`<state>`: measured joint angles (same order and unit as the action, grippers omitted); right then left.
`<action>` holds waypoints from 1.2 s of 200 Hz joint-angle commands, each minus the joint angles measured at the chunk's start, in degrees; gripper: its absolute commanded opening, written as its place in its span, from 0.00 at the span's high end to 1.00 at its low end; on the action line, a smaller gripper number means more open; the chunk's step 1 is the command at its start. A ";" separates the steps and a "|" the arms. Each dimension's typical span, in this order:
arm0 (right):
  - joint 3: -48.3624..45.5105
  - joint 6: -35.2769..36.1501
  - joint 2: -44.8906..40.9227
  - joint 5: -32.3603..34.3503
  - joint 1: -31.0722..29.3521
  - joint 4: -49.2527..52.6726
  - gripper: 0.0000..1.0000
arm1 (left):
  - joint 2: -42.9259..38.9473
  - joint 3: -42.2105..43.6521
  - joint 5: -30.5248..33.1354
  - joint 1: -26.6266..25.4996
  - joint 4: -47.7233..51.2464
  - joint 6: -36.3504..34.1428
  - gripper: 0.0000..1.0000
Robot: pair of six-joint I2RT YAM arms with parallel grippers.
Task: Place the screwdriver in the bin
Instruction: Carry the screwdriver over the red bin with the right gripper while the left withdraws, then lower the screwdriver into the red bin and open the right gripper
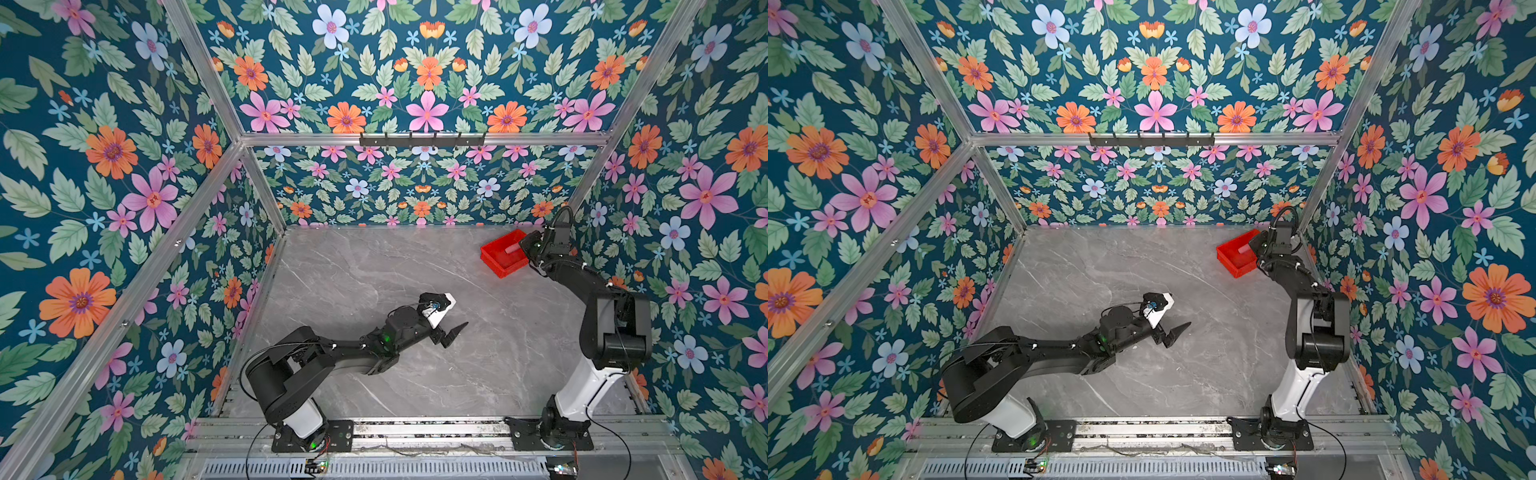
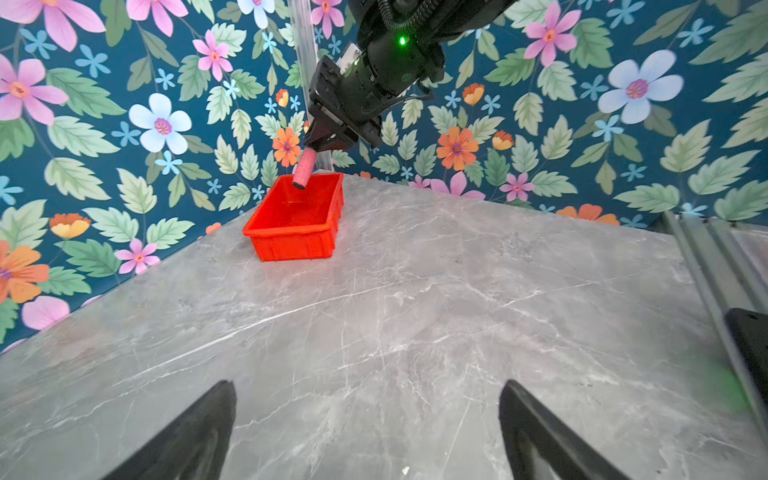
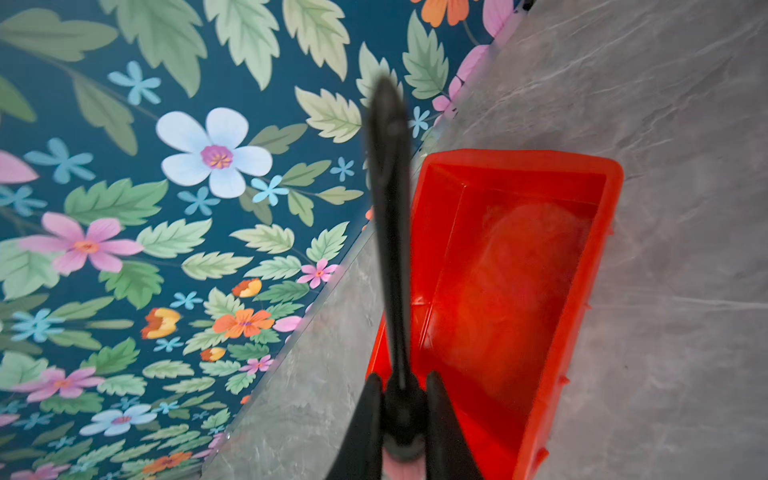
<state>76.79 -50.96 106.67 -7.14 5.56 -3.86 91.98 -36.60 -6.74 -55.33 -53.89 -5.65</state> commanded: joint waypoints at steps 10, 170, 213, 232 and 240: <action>8.55 -3.80 6.83 -0.34 -0.03 10.84 1.00 | 0.21 -0.58 3.18 -0.13 -0.29 -1.19 0.00; 17.25 -3.39 16.38 -3.31 0.12 18.05 0.72 | -0.65 1.87 4.15 -0.39 -1.20 -1.30 0.00; 15.88 -0.99 13.18 -2.32 0.13 18.63 0.51 | -1.52 3.07 4.97 -0.39 -4.00 -0.32 0.00; 13.66 0.98 10.40 -2.27 0.11 17.24 0.43 | -1.89 5.44 6.44 -0.14 -9.28 1.80 0.00; 12.12 2.02 8.82 -2.35 0.07 16.39 0.39 | -2.28 6.57 7.16 0.15 -11.17 2.19 0.00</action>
<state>91.26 -51.86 118.56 -10.28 5.69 13.80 90.41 -32.16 -1.69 -55.64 -57.52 -5.65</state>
